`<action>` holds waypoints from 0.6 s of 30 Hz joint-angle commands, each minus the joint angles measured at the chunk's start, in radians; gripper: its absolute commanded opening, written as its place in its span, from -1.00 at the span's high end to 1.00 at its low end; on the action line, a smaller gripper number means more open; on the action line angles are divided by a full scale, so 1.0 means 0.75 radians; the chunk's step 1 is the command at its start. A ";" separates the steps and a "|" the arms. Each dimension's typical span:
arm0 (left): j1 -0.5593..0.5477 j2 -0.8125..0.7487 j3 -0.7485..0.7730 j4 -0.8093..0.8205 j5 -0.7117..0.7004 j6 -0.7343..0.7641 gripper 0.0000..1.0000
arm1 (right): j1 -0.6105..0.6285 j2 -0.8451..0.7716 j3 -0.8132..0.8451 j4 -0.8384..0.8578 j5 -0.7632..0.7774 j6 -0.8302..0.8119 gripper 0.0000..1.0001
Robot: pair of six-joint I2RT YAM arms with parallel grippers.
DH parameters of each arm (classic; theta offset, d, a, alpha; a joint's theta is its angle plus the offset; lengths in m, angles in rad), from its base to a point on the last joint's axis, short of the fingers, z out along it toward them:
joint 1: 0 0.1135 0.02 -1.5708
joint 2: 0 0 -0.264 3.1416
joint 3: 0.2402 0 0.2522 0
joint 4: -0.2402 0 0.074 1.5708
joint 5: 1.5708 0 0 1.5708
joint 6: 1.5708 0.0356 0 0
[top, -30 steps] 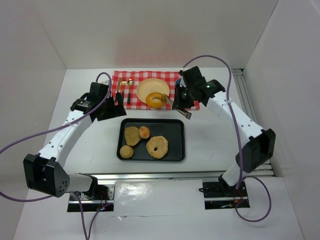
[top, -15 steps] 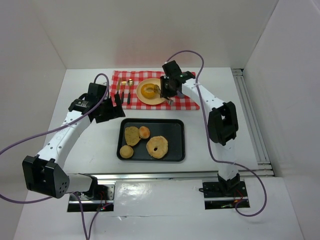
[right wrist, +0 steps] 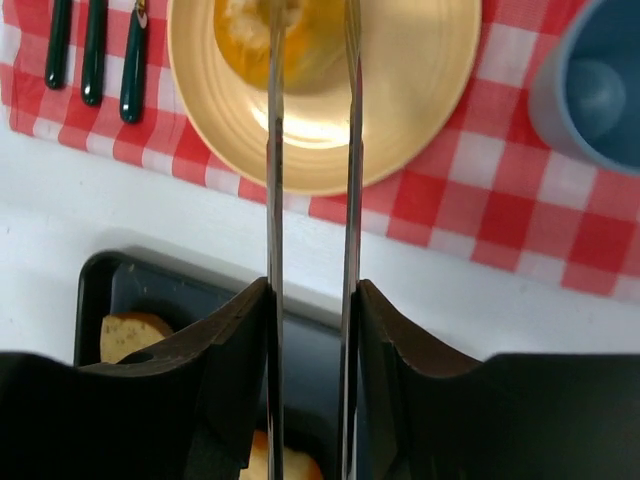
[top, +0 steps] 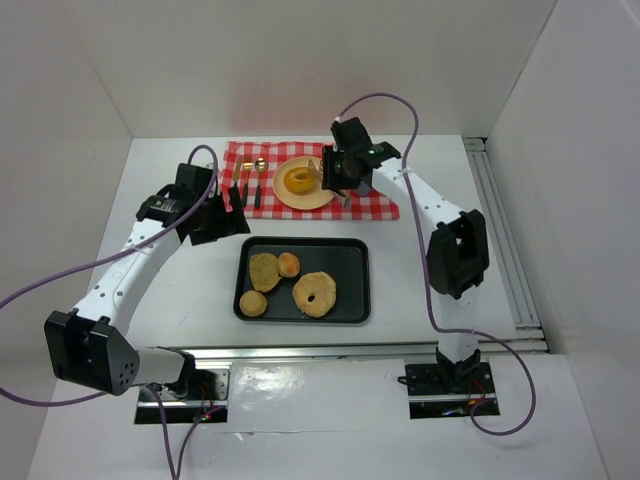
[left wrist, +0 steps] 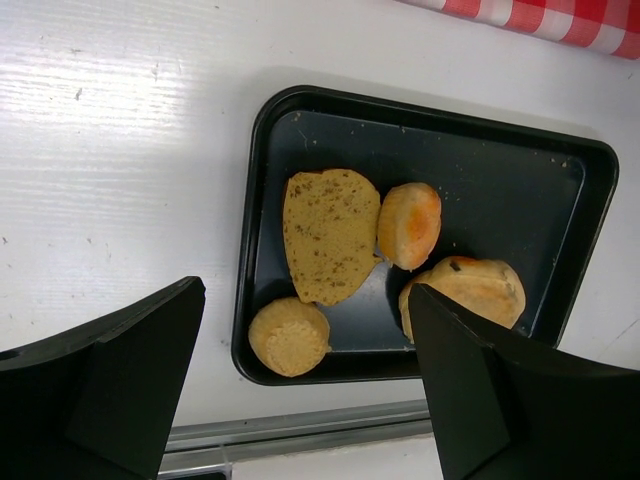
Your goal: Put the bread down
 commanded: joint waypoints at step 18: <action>0.021 0.011 0.023 0.031 0.036 -0.016 -0.95 | 0.351 -0.689 -0.741 0.021 -0.214 0.025 -0.10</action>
